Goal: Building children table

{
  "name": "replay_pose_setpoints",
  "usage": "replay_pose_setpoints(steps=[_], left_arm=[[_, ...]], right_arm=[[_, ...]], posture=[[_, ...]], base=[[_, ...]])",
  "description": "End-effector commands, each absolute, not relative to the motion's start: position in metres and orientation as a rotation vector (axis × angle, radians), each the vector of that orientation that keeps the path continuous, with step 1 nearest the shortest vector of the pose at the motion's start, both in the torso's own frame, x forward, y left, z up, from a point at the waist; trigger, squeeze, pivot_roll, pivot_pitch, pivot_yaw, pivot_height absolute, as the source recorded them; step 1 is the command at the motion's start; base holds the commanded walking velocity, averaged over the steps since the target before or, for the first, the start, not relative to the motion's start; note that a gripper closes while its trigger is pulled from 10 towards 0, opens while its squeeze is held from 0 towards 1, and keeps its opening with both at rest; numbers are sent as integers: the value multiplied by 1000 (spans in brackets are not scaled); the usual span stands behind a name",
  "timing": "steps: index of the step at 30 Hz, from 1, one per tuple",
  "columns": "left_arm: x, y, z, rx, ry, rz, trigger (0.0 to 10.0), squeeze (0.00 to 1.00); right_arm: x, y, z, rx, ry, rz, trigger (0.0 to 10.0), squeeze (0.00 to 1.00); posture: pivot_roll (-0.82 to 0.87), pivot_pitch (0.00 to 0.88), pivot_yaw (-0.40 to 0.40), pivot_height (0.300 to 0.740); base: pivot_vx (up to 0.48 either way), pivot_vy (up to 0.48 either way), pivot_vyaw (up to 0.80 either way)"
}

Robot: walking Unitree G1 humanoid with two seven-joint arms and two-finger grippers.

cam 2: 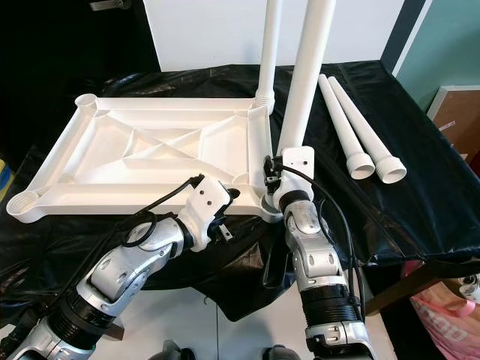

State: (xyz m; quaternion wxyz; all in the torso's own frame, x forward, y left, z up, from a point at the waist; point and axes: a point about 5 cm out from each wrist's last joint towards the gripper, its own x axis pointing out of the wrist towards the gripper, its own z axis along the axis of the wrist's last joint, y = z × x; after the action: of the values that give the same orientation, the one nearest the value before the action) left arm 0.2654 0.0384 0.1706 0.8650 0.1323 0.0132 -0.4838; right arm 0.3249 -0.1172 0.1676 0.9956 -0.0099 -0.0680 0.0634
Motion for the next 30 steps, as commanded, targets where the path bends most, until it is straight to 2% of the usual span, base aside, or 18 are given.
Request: replay_pose_setpoints(steps=[1, 21, 30], left_arm=[[258, 35, 166, 286, 65, -1128, 10000, 0], [259, 36, 171, 272, 62, -1125, 10000, 0], [260, 35, 173, 272, 60, -1127, 10000, 0]], right_arm=[[324, -116, 164, -30, -124, 142, 10000, 0], [306, -137, 139, -76, -60, 98, 10000, 0], [306, -121, 140, -100, -120, 200, 10000, 0]], posture=[[-97, 103, 7, 740], [-109, 116, 18, 740], [-110, 115, 20, 740]], base=[[0, 0, 0], [0, 0, 0], [0, 0, 0]])
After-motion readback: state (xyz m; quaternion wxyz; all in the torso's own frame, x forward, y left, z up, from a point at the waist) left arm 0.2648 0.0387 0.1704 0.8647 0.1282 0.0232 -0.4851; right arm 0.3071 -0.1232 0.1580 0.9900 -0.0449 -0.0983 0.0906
